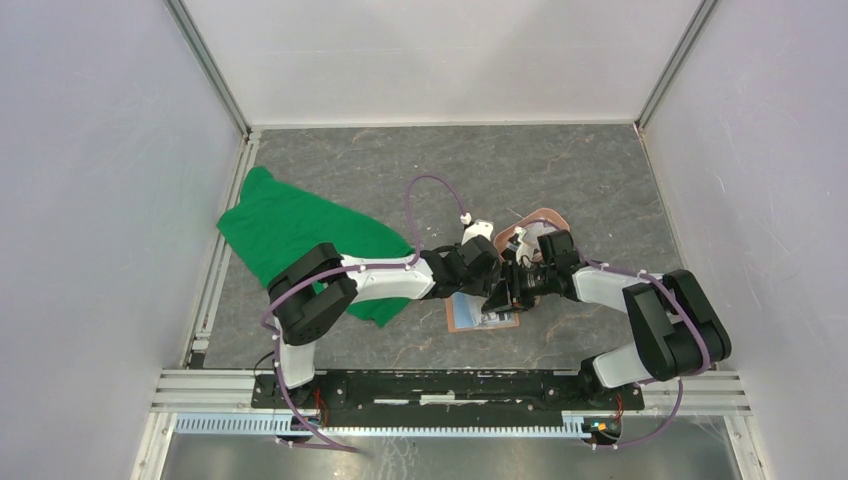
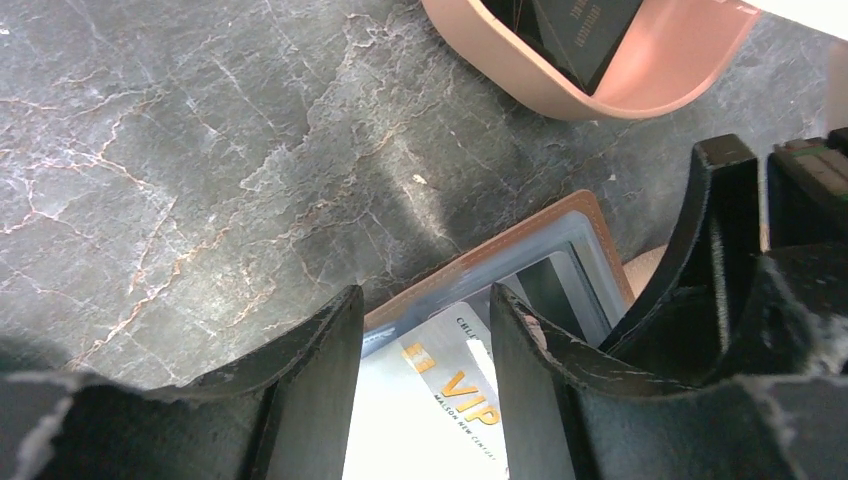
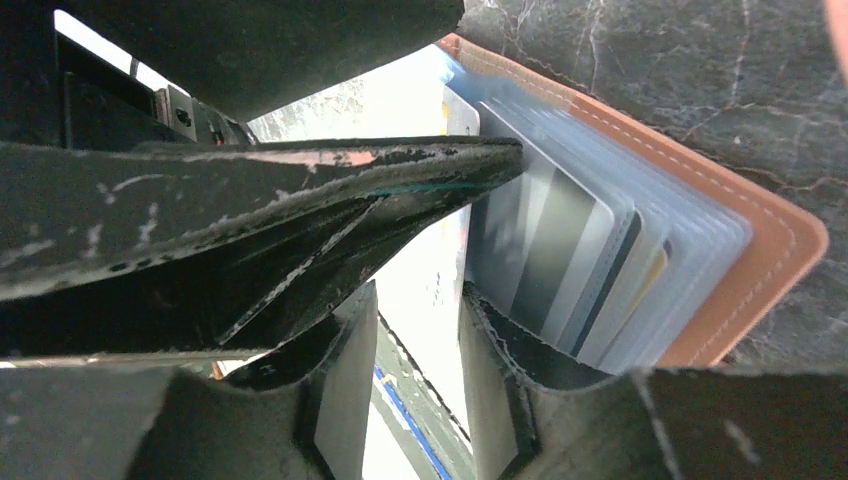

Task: Put the credit cards into the card holder
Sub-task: Insert the credit card into the card holder.

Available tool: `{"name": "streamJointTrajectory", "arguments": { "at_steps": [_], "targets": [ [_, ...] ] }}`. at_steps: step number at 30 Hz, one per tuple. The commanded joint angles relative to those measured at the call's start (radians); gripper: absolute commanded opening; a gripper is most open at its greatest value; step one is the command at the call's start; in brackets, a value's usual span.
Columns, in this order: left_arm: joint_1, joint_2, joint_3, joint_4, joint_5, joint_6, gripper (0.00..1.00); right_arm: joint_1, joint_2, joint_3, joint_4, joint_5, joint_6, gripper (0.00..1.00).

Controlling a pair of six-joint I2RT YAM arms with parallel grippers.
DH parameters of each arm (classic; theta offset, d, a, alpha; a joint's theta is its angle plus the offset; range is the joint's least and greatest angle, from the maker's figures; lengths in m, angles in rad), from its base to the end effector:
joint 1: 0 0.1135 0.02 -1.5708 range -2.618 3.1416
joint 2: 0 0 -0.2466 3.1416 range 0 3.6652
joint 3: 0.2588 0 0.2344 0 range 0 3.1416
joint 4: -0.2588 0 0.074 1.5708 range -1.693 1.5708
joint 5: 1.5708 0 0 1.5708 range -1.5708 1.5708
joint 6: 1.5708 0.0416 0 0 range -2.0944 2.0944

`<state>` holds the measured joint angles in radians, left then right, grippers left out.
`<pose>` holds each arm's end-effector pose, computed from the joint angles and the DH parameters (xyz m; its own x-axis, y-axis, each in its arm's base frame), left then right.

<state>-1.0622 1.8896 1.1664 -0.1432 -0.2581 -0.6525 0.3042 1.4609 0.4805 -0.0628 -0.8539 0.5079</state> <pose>0.1947 -0.3275 0.1557 -0.7587 0.1553 -0.6326 0.3818 0.8929 -0.2387 0.2005 0.0958 0.1162 -0.9921 0.0235 -0.1231 -0.0874 0.5743 0.8140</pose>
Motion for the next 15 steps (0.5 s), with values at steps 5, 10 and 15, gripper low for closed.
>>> {"name": "streamJointTrajectory", "arguments": {
  "at_steps": [5, 10, 15],
  "targets": [
    [-0.007, 0.005, 0.026, -0.026, -0.027, 0.06, 0.56, 0.002, -0.075, 0.013, -0.063, 0.153, -0.11, 0.45],
    [-0.006, 0.0, 0.026, -0.026, -0.03, 0.065, 0.56, 0.003, -0.108, 0.025, -0.09, 0.189, -0.159, 0.46],
    [-0.007, -0.016, 0.02, -0.02, -0.037, 0.067, 0.56, 0.002, -0.144, 0.047, -0.119, 0.224, -0.222, 0.43]
  ]
}}
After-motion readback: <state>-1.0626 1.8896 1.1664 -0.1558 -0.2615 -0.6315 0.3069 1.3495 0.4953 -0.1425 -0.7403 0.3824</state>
